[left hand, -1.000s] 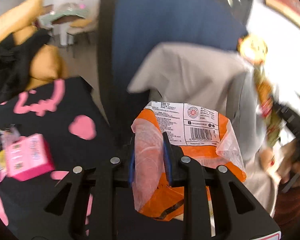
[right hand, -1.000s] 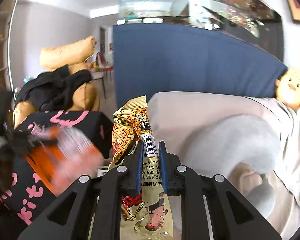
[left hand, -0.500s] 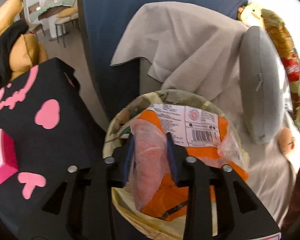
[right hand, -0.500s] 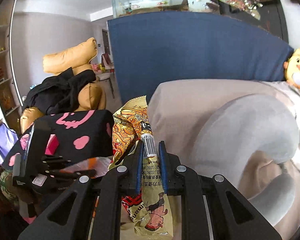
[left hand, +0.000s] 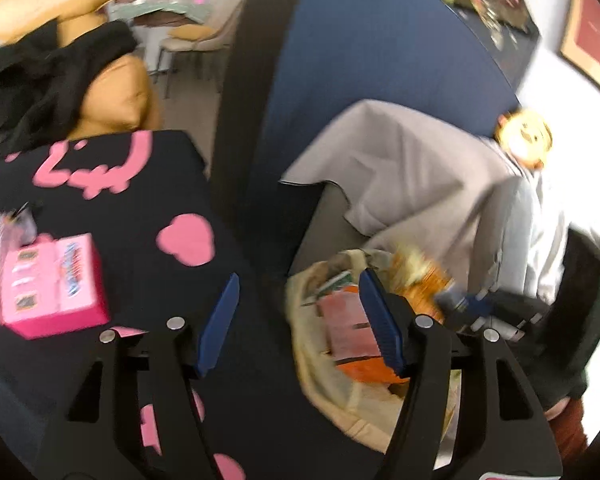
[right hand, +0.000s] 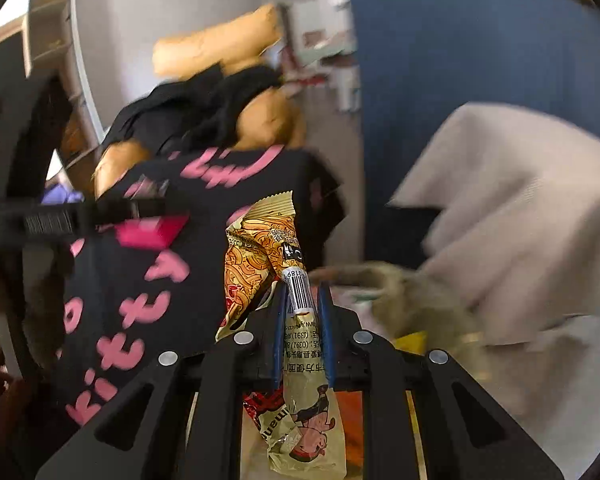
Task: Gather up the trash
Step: 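Carry both items over the wastebasket and open both grippers, then move both tools back over the remaining trash on the table, then grasp a thin pink wrapper strip with the right gripper while the left reaches a pink-yellow wrapper, then close the left gripper on the pink-yellow wrapper while the right holds the pink strip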
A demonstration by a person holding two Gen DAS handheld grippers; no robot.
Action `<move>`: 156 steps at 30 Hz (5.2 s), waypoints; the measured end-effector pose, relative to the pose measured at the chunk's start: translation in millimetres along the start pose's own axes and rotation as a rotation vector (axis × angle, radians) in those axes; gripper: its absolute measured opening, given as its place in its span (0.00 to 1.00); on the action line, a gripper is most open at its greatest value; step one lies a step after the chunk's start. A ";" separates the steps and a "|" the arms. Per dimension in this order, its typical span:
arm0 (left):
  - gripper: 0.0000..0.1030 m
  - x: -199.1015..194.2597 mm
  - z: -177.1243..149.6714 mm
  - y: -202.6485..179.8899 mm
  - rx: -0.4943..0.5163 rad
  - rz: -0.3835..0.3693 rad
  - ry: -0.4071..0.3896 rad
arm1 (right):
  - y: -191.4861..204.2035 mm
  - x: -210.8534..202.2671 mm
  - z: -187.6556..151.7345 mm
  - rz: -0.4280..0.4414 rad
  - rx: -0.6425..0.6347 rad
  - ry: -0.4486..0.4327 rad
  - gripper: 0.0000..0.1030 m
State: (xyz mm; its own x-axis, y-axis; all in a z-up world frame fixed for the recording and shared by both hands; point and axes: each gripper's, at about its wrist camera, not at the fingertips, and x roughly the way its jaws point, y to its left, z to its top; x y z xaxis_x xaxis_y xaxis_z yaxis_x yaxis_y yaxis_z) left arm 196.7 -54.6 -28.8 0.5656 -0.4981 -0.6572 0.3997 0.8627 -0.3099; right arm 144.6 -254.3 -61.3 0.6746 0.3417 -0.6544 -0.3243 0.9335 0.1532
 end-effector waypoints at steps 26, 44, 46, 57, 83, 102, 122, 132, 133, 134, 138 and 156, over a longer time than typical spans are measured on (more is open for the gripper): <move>0.58 -48.8 -34.6 88.9 -0.126 0.076 -0.051 | -37.2 19.7 -35.1 -0.139 0.134 0.208 0.35; 0.59 -144.4 -71.6 213.6 -0.253 0.217 -0.232 | 45.1 -17.4 25.2 -0.083 0.004 0.035 0.36; 0.64 -150.9 -76.1 228.6 -0.259 0.223 -0.227 | 66.7 -3.8 34.1 -0.050 -0.028 0.042 0.36; 0.64 -139.9 -62.7 271.2 -0.140 0.261 -0.191 | 155.6 107.0 86.3 0.047 -0.089 0.078 0.36; 0.64 -142.6 -56.9 321.7 -0.171 0.227 -0.181 | 271.1 267.2 146.8 0.120 -0.102 0.306 0.11; 0.64 -51.0 -28.2 260.2 0.191 0.383 -0.007 | 169.6 144.5 92.5 0.084 0.155 0.099 0.08; 0.64 -79.4 -40.2 246.9 0.012 0.265 -0.025 | 144.0 143.9 38.5 0.084 0.215 0.163 0.08; 0.64 -68.0 -32.1 259.7 0.033 0.389 -0.018 | 127.7 145.4 31.4 0.093 0.298 0.166 0.09; 0.64 -65.3 -31.5 259.1 0.049 0.405 -0.017 | 128.5 144.8 31.7 0.088 0.292 0.164 0.09; 0.64 -61.8 -29.9 258.6 0.066 0.419 -0.013 | 129.4 144.5 31.9 0.080 0.284 0.164 0.09; 0.62 -48.4 -26.5 260.3 0.115 0.491 0.028 | 132.0 148.7 29.4 0.079 0.265 0.191 0.09; 0.31 -76.8 -41.5 244.9 0.027 0.178 0.094 | 128.6 143.4 26.6 0.059 0.259 0.172 0.09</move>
State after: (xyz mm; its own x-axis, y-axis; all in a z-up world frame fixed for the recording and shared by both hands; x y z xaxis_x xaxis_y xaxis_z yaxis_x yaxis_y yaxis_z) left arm 221.2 198.5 -82.7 0.5601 -0.3263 -0.7615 0.3190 0.9332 -0.1652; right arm 217.3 -82.4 -115.8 0.5303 0.3935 -0.7509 -0.1650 0.9167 0.3638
